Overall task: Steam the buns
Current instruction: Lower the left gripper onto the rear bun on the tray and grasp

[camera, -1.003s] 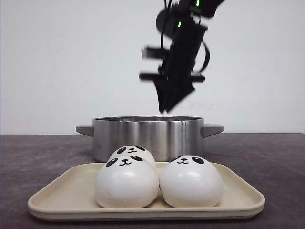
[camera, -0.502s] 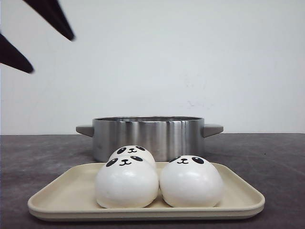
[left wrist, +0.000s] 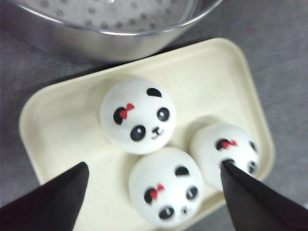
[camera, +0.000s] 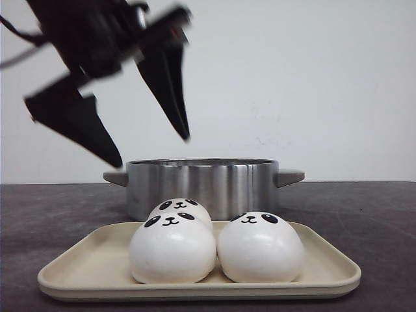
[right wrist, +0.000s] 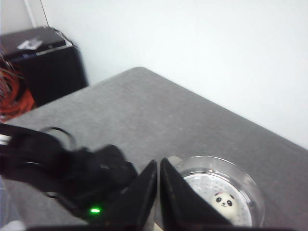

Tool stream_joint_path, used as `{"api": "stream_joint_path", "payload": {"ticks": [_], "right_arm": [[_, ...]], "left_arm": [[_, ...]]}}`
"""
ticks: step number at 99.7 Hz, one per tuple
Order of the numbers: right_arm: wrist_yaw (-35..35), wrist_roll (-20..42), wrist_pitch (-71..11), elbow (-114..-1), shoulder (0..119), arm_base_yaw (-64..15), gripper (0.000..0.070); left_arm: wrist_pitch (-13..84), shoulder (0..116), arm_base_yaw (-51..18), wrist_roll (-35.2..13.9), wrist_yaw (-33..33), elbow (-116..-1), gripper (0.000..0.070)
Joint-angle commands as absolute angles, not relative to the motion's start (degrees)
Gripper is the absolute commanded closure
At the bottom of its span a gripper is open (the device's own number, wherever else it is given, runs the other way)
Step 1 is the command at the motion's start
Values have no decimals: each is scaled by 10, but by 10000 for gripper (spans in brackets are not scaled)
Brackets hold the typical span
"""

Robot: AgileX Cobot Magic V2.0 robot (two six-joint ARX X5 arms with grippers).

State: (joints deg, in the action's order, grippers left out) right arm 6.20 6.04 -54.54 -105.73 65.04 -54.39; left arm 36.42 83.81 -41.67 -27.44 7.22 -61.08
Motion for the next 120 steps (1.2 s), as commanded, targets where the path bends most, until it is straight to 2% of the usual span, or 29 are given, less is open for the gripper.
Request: {"api": "stream_joint_path", "payload": {"ticks": [1, 34, 56, 85, 88, 92, 105, 107, 120], "right_arm": [[66, 80, -544, -1070, 646, -551, 699], [98, 99, -577, -1070, 602, -551, 699], [139, 102, -618, -1070, 585, -551, 699], [140, 103, -630, -1070, 583, -551, 699], [140, 103, -631, -1070, 583, -551, 699], [140, 103, -631, -1070, 583, -551, 699], [140, 106, -633, -1069, 583, -551, 699], [140, 106, -633, -1069, 583, -551, 699], [140, 112, -636, -1069, 583, -551, 699]], "left_arm": [[357, 876, -424, -279, 70, -628, 186], [316, 977, -424, -293, 68, -635, 185], [300, 994, -424, -297, 35, -635, 185], [278, 995, -424, -296, 21, -635, 197], [278, 995, -424, -296, 17, -635, 224], [279, 995, -424, -296, 15, -635, 300], [291, 995, -424, -275, 15, -635, 681], [292, 995, -424, -270, 15, -635, 700], [291, 995, -424, -226, 15, -635, 700]]}}
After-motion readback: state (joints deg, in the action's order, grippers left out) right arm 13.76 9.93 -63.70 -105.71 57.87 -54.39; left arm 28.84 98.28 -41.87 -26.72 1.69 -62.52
